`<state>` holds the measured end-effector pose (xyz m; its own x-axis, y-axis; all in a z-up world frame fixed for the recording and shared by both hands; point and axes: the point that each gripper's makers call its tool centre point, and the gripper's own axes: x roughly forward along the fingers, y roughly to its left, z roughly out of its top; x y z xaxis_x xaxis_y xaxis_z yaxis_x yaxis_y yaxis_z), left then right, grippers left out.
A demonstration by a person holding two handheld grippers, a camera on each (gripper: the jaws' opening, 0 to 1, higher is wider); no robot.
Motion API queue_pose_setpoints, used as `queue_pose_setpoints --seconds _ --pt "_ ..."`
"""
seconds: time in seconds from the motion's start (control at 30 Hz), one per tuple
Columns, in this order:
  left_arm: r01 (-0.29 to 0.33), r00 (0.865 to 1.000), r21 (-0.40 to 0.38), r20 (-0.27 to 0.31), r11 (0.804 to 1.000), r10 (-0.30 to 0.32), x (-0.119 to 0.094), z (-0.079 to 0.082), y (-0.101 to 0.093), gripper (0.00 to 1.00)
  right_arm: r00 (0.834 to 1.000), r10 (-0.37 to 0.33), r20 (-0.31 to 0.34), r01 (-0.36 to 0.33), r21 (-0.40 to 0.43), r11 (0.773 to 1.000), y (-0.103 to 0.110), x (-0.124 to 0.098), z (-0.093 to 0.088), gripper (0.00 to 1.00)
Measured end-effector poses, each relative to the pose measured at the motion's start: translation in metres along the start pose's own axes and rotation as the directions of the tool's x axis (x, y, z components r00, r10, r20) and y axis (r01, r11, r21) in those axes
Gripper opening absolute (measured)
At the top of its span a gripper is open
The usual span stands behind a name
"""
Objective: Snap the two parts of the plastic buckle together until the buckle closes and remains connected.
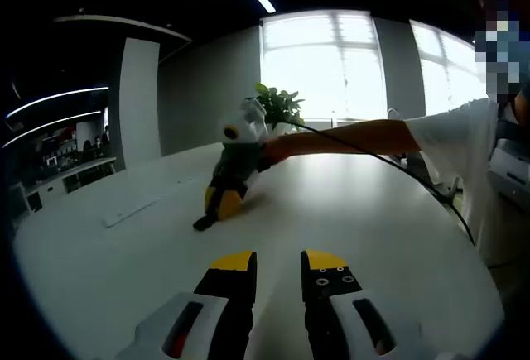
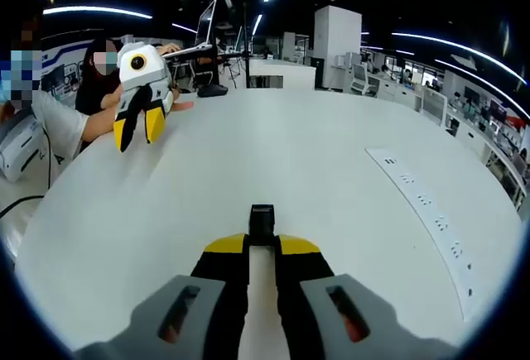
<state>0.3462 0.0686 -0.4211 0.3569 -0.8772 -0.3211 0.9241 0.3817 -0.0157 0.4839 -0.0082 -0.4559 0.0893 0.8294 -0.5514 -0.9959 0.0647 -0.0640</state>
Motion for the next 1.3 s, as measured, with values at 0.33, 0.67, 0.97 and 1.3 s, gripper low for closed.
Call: queue_pose_setpoints --seconds 0.33,0.67,0.97,1.3 --pt "0.0 1.0 -0.002 0.004 1.0 0.0 -0.001 0.001 0.001 0.21 0.999 -0.046 -0.011 0.046 -0.007 0.999 -0.004 -0.008 0.002 0.18" --pt "-0.024 0.999 -0.052 0.025 0.998 0.025 -0.001 -0.001 0.008 0.23 0.977 -0.16 0.144 0.15 0.08 0.985 -0.004 -0.023 0.022 0.27" --pt "-0.14 0.99 -0.126 0.009 0.982 0.142 -0.006 -0.002 0.025 0.28 0.91 -0.319 0.263 0.268 0.211 0.94 0.002 -0.032 0.03 0.42" --pt "-0.262 0.965 -0.114 -0.011 0.958 0.263 -0.027 0.003 0.019 0.46 0.855 -0.458 0.244 0.382 0.301 0.874 0.027 -0.044 0.027 0.73"
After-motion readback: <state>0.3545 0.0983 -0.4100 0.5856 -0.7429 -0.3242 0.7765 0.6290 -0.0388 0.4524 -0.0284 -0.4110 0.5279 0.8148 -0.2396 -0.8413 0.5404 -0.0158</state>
